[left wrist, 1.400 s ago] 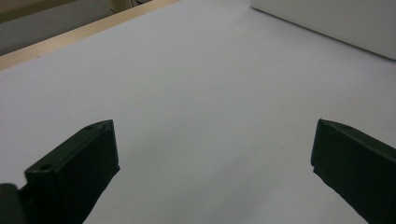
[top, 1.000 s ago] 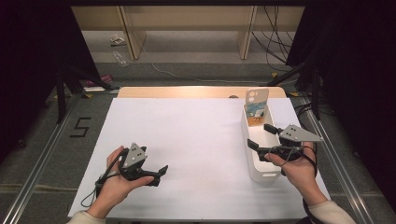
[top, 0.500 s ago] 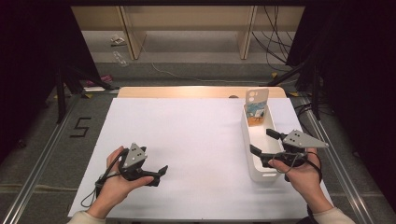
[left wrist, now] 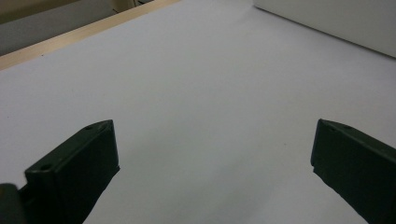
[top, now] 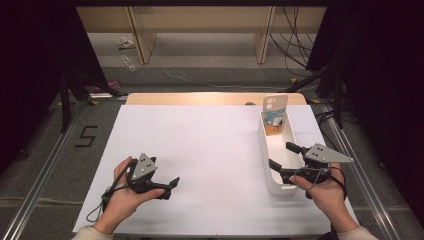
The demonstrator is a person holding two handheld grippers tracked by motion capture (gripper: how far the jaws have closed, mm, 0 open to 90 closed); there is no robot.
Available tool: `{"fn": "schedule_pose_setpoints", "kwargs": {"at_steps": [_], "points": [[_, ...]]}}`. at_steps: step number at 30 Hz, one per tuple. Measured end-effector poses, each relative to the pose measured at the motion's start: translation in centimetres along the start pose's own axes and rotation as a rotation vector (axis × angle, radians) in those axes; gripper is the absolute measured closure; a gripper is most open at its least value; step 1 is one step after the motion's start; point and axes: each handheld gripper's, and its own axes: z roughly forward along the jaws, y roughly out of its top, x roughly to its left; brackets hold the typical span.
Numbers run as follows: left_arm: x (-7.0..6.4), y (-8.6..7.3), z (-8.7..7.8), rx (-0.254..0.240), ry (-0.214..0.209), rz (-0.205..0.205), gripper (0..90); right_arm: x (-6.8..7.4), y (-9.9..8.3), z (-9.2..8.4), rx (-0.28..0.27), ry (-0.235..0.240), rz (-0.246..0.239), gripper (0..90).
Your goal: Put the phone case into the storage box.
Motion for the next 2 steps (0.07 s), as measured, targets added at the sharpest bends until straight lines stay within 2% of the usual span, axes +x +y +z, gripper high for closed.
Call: {"fn": "schedule_pose_setpoints", "kwargs": {"at_steps": [2], "points": [[-0.01,0.04,0.0,-0.001,0.0,0.001,0.4,0.01,0.07,-0.02,-0.004,0.003,0.0,13.9]]}}
